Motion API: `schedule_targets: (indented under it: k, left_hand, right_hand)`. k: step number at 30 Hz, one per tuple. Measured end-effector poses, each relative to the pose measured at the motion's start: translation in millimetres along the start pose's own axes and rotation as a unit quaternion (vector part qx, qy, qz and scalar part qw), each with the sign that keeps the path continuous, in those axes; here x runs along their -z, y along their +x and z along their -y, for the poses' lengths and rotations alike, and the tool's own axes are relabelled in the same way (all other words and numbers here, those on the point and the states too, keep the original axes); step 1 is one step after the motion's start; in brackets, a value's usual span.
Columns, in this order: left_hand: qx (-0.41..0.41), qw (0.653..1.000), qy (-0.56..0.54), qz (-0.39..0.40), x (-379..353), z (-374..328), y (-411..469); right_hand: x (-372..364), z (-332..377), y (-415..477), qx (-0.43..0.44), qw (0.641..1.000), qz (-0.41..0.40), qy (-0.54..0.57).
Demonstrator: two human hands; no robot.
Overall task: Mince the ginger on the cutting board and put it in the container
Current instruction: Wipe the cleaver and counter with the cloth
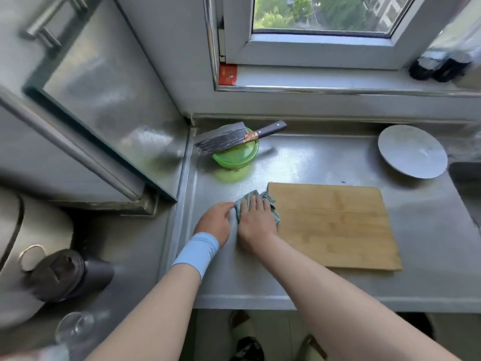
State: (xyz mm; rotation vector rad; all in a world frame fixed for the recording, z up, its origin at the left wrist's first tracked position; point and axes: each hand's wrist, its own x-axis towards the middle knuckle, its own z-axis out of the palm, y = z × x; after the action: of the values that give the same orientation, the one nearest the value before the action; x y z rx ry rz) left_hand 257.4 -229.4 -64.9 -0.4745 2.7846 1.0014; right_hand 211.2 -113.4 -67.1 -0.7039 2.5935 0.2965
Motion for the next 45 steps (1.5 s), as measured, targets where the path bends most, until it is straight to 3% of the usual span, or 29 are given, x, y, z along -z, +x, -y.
schedule_targets:
  k: [4, 8, 10, 12, 14, 16, 17, 18, 20, 23, 24, 26, 28, 31, 33, 36, 41, 45]
  left_hand:
    - [-0.024, 0.999, 0.004, 0.020, -14.8, 22.3, -27.9]
    - [-0.022, 0.999, -0.010, -0.026, -20.0, 26.7, -43.8]
    - [-0.034, 0.997, -0.032, -0.068, -23.5, 21.5, -49.1]
    - [-0.024, 0.987, -0.101, -0.120, -21.1, 4.8, -52.1]
    - [0.030, 0.959, -0.238, -0.153, -12.1, -18.2, -45.9]
    - [0.132, 0.902, -0.387, -0.134, -2.8, -32.7, -30.8]
    - [0.174, 0.884, -0.414, -0.128, 1.4, -32.8, -21.4]
    - [0.196, 0.887, -0.399, -0.122, 6.1, -28.9, -12.6]
    - [0.191, 0.914, -0.346, -0.091, 11.6, -14.4, 5.0]
    - [0.112, 0.962, -0.249, 0.000, 16.4, -9.4, 29.2]
    - [0.075, 0.984, -0.161, 0.000, 15.6, -11.2, 36.4]
    - [0.012, 0.996, 0.060, -0.069, 8.9, -16.2, 43.7]
    - [-0.041, 0.984, 0.145, -0.096, -1.9, -20.0, 41.4]
    - [-0.079, 0.990, 0.113, -0.028, -24.8, -10.0, 23.9]
    - [-0.087, 0.984, 0.154, 0.019, -31.0, 4.8, 17.9]
    - [-0.105, 0.966, 0.224, 0.071, -32.2, 18.1, 21.8]
    - [-0.140, 0.983, 0.107, 0.054, -32.5, 10.1, 50.2]
    - [-0.182, 0.971, 0.112, 0.107, -36.6, -9.2, 75.3]
  right_hand:
    - [-14.0, 27.6, -41.5, 0.023, 0.999, 0.023, 0.013]
    - [-10.9, 11.1, -67.2, 0.048, 0.985, -0.070, 0.149]
    - [0.7, -3.3, -68.9, -0.014, 0.946, -0.088, 0.313]
    - [15.4, -8.2, -68.6, -0.070, 0.875, -0.130, 0.461]
    - [27.5, -5.1, -64.3, 0.007, 0.870, -0.154, 0.469]
    - [26.0, -1.2, -54.2, 0.122, 0.895, -0.079, 0.422]
    - [31.3, -4.5, -51.6, 0.139, 0.894, -0.015, 0.426]
    - [37.4, -10.7, -48.6, 0.125, 0.881, 0.018, 0.456]
    - [42.2, -31.1, -36.3, 0.053, 0.860, -0.020, 0.507]
    - [36.0, -73.0, -14.8, -0.012, 0.930, -0.140, 0.339]
    - [31.7, -83.9, -9.7, -0.010, 0.948, -0.150, 0.281]
    - [21.0, -95.6, -2.3, -0.012, 0.968, -0.134, 0.210]
    - [16.3, -91.8, -3.7, -0.030, 0.977, -0.133, 0.166]
    - [4.3, -68.6, -15.5, -0.016, 0.991, -0.112, 0.075]
    - [-6.0, -58.0, -20.2, 0.002, 0.993, -0.114, 0.039]
    - [-9.6, -61.2, -19.1, -0.009, 0.990, -0.128, 0.054]
    - [-16.9, -61.1, -22.8, 0.002, 0.968, -0.221, 0.116]
    - [-17.1, -71.4, -23.6, 0.009, 0.946, -0.272, 0.175]
